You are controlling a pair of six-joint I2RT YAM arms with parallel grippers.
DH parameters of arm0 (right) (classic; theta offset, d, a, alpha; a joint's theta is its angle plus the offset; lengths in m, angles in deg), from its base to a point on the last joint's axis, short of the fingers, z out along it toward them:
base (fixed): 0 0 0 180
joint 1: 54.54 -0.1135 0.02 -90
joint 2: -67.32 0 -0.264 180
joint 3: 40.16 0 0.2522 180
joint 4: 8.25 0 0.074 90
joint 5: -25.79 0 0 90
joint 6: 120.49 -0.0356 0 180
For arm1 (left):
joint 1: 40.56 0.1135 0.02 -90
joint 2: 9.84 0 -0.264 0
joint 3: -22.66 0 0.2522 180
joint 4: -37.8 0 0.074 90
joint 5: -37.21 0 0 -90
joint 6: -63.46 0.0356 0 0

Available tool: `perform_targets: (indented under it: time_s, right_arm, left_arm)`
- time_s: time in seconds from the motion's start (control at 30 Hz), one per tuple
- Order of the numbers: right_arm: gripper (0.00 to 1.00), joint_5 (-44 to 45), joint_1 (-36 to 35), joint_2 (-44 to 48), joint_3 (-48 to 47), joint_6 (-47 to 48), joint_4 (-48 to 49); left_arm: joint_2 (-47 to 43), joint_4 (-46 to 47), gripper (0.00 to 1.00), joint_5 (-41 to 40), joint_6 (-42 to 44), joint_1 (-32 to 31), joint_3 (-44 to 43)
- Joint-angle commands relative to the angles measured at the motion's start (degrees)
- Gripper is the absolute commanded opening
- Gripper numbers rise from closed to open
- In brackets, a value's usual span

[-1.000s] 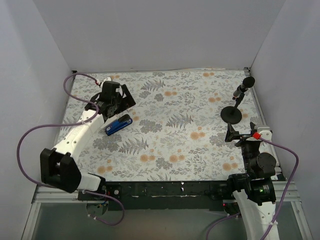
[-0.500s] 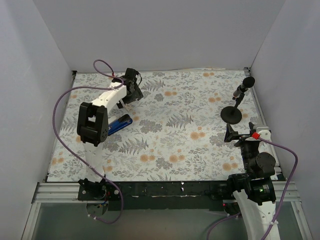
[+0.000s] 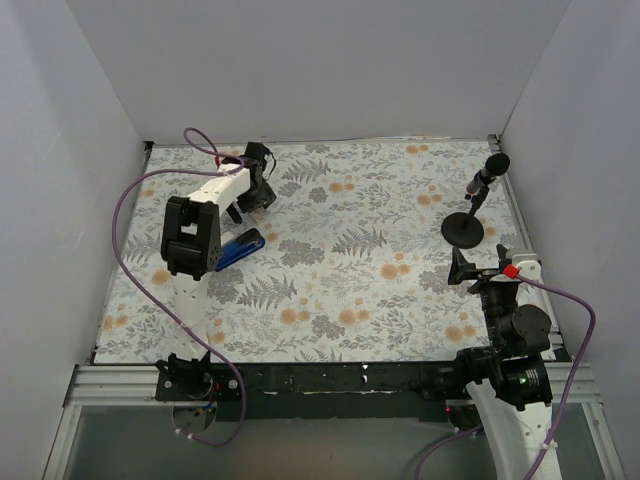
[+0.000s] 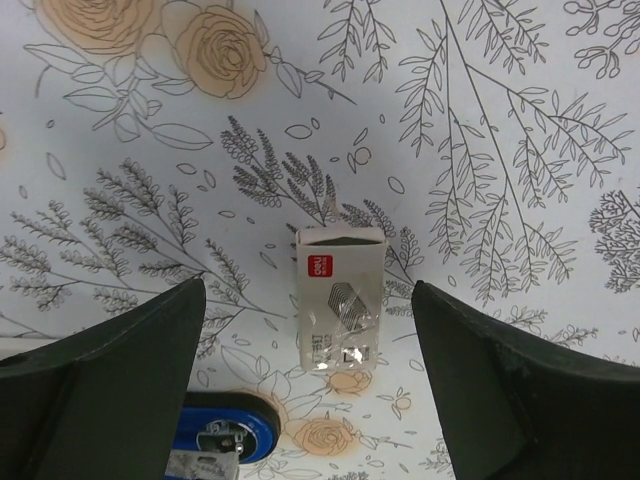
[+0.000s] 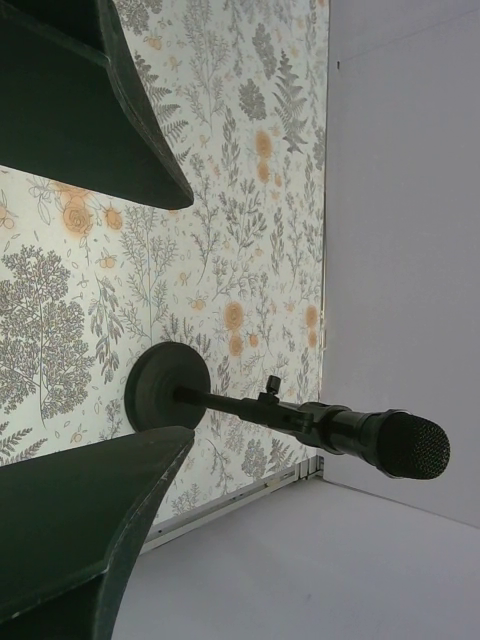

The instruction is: Load the staples into the stapler

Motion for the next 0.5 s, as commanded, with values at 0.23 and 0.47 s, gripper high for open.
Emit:
perform_targets:
  time_s: [0.23,0.47]
  right_arm:
    - [0.98,0.5,-0.3,9.0,-0.1,-0.2,2.7]
    - [0.98,0.6,-0.3,8.8,-0.4,-0.2,2.5]
  left_arm:
    - [0.5,-1.6,0.72,1.8,0.9,-0.4,-2.1]
    - [0.7,-1.9,0.54,3.5,3.9,-0.6,-1.7]
